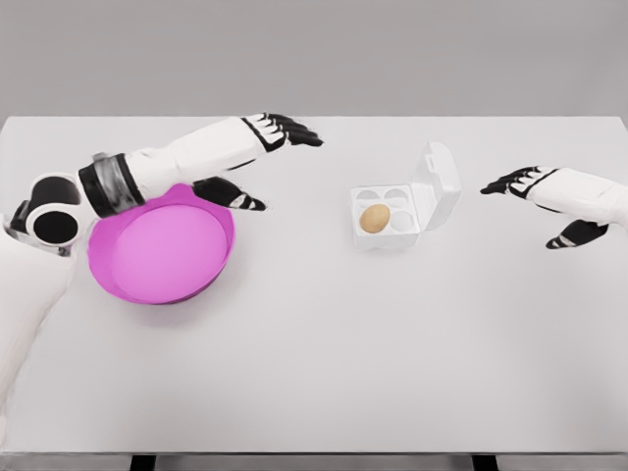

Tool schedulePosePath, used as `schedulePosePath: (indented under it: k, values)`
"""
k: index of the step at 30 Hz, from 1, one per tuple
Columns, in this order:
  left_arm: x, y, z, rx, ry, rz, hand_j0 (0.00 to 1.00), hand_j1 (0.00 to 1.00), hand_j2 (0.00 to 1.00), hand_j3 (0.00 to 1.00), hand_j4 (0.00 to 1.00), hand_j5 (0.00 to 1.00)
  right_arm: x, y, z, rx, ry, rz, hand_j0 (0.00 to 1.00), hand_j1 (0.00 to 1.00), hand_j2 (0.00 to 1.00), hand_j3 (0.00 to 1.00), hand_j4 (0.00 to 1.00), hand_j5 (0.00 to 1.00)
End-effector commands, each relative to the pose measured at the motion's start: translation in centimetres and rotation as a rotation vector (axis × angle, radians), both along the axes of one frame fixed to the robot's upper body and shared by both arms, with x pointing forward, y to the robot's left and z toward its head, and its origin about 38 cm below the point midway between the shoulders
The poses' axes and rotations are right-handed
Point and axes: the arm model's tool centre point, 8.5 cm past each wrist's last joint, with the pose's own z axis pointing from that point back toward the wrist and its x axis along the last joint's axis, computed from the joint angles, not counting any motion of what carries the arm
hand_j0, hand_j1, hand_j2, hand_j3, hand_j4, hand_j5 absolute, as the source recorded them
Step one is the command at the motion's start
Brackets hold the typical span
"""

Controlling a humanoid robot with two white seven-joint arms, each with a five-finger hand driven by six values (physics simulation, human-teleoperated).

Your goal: Pack egg into the box and close the box lid

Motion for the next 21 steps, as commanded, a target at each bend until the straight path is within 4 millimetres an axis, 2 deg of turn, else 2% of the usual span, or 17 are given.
schedulePosePath:
  k: [1, 3, 5, 8, 10, 16, 18, 21]
  values:
    - [-1.9, 5.2, 3.6, -0.016, -0.007, -0.010, 1.00, 1.00, 1.00, 1.00, 1.00, 1.00, 0.2, 0.8, -0.3, 0.025, 0.000, 0.008, 1.00, 1.00, 1.00, 1.00, 1.00, 1.00]
    - [-3.0, 9.2, 3.4, 0.005, 0.056, 0.029, 1.00, 1.00, 1.00, 1.00, 1.00, 1.00, 0.2, 0.9, -0.2, 0.027, -0.002, 0.011, 1.00, 1.00, 1.00, 1.00, 1.00, 1.00]
    - [-3.9, 11.6, 3.1, 0.013, 0.102, 0.058, 1.00, 1.00, 1.00, 1.00, 1.00, 1.00, 0.3, 1.0, 0.0, 0.028, -0.009, 0.014, 1.00, 1.00, 1.00, 1.00, 1.00, 1.00]
    - [-5.5, 15.1, 0.4, 0.108, 0.198, 0.127, 1.00, 1.00, 1.00, 1.00, 1.00, 1.00, 0.3, 3.5, -0.2, 0.042, -0.014, 0.075, 1.00, 1.00, 1.00, 1.00, 1.00, 1.00]
    - [-5.4, 16.8, 0.2, 0.133, 0.216, 0.171, 1.00, 1.00, 1.00, 1.00, 1.00, 1.00, 0.3, 3.9, -0.3, 0.045, -0.011, 0.082, 1.00, 1.00, 1.00, 1.00, 1.00, 1.00]
    - [-5.2, 17.7, 0.2, 0.137, 0.215, 0.200, 1.00, 1.00, 1.00, 1.00, 1.00, 1.00, 0.2, 5.7, 0.0, 0.065, -0.031, 0.125, 1.00, 1.00, 1.00, 1.00, 1.00, 1.00]
    - [-5.2, 17.7, 0.2, 0.135, 0.215, 0.199, 1.00, 1.00, 1.00, 1.00, 1.00, 1.00, -0.3, 7.7, 0.2, 0.074, -0.044, 0.181, 1.00, 1.00, 1.00, 1.00, 1.00, 1.00]
    - [-5.2, 17.7, 0.2, 0.135, 0.214, 0.200, 1.00, 1.00, 1.00, 1.00, 1.00, 1.00, -0.5, 9.7, 0.1, 0.110, -0.053, 0.218, 1.00, 1.00, 1.00, 1.00, 1.00, 1.00]
